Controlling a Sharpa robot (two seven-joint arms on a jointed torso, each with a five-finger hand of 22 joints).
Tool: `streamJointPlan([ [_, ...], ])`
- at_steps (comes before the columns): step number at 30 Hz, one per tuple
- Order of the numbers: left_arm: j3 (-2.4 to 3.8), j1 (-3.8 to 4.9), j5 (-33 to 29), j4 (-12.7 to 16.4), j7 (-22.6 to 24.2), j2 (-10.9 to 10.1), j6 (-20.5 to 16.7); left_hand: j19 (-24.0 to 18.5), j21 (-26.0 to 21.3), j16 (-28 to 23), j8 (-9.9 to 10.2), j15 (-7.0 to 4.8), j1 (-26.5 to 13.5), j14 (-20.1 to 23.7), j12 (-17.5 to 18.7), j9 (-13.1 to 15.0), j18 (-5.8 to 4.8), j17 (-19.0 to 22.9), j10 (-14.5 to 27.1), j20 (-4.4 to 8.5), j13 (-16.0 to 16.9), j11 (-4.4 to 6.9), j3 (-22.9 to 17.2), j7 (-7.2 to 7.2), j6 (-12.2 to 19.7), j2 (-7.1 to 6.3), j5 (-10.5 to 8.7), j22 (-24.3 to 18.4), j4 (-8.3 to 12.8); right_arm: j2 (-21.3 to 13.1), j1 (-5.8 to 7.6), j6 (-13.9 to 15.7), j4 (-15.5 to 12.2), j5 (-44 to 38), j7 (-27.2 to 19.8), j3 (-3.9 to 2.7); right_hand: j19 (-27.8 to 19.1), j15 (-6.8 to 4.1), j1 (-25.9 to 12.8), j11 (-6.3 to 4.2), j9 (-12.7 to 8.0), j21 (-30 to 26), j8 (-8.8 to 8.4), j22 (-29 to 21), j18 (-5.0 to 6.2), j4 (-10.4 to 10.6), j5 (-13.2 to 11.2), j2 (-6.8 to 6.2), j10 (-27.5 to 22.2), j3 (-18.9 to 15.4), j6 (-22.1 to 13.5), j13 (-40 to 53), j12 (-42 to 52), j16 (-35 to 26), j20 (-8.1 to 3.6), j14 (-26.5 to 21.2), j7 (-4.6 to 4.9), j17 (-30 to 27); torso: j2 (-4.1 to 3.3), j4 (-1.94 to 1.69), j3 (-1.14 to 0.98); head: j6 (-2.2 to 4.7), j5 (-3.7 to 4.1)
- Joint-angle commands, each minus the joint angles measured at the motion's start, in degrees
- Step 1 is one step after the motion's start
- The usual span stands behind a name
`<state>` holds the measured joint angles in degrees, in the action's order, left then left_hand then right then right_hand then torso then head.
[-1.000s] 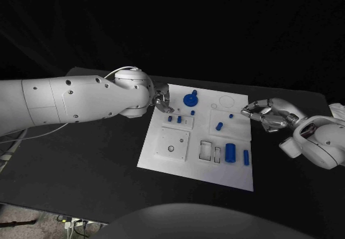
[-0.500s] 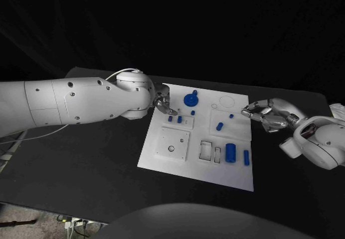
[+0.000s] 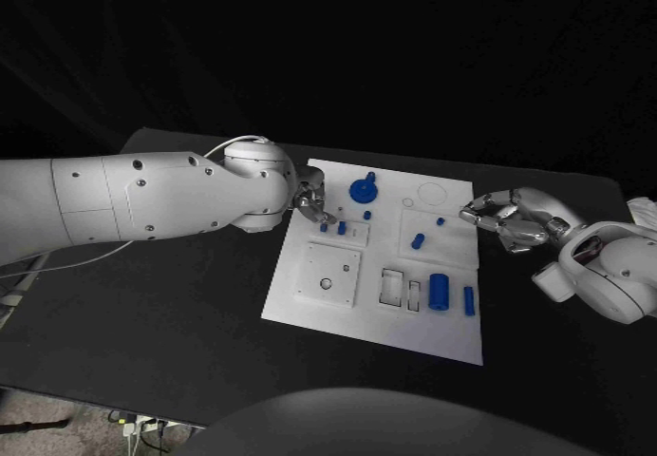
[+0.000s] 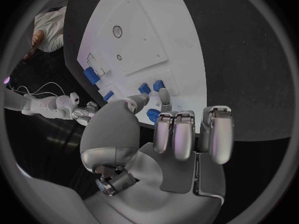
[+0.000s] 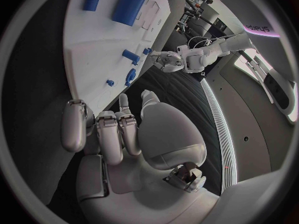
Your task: Assemble the parts on the task board
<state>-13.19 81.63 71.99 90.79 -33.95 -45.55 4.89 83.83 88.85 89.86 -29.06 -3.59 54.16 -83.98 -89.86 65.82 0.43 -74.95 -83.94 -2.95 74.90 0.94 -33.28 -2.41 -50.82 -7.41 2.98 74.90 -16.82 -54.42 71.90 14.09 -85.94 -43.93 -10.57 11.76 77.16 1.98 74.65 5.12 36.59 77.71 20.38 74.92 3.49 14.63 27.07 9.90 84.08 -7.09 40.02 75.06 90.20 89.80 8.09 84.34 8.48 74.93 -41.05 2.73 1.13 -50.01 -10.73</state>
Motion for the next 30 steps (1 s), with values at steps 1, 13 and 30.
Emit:
streamJointPlan([
  [1, -0.01, -0.11, -0.1, 0.1, -0.3, 0.2, 1.2, 5.4, -0.3, 0.1, 0.5, -0.14, 1.1, -6.0, -0.1, -0.2, -0.07, -15.1, -6.1, 0.28, 15.1, 0.34, -1.9, 0.03, 0.4, -0.37, 0.23, 14.6, 0.0, 0.0, -0.05, -0.9, -0.1, -0.2, -0.2, 0.00, -0.4, -0.09, 0.3, -0.41, -0.1, -0.3, -0.33, 10.0, 0.31, 0.3, 0.4, 0.08, 5.9, 0.0, -0.1, 14.9, -0.2, 0.2, 0.17, 5.7, 0.13, 15.1, 0.01, -0.03, -0.04, 0.01, -0.03],
  [13, -0.08, -0.23, -0.5, -0.4, -1.3, 0.7, 2.9, 5.1, -0.8, 0.1, 1.1, -0.03, 1.9, -6.0, -0.1, -0.2, 0.06, -15.1, -6.1, 0.16, 15.1, 0.22, -4.6, -0.13, 0.8, -0.64, 0.89, 14.4, 0.2, 0.0, -0.06, -0.9, -0.1, -0.2, -0.2, 0.00, -0.4, -0.09, 0.3, -0.40, -0.1, -0.3, -0.32, 10.0, 0.31, 0.3, 0.4, 0.08, 5.9, 0.0, -0.1, 14.9, -0.2, 0.2, 0.17, 5.7, 0.13, 15.1, 0.00, -0.02, -0.01, 0.01, 0.03],
  [30, -0.09, -0.50, -3.5, -0.4, -1.7, 0.9, 3.6, 5.1, -0.9, 0.1, 1.2, 0.00, 1.7, -6.0, -0.1, -0.2, 0.07, -15.1, -6.1, 0.13, 15.1, 0.16, -4.8, -0.25, 0.7, -0.74, 0.89, 14.4, 0.1, 0.1, -0.12, -0.9, 0.0, -0.2, -0.3, 0.00, -0.5, -0.07, 0.3, -0.38, -0.1, -0.4, -0.27, 10.0, 0.34, 0.3, 0.4, 0.10, 5.9, 0.0, 0.0, 14.9, -0.2, 0.2, 0.18, 5.7, 0.13, 15.1, 0.03, -0.02, -0.04, 0.01, 0.00],
])
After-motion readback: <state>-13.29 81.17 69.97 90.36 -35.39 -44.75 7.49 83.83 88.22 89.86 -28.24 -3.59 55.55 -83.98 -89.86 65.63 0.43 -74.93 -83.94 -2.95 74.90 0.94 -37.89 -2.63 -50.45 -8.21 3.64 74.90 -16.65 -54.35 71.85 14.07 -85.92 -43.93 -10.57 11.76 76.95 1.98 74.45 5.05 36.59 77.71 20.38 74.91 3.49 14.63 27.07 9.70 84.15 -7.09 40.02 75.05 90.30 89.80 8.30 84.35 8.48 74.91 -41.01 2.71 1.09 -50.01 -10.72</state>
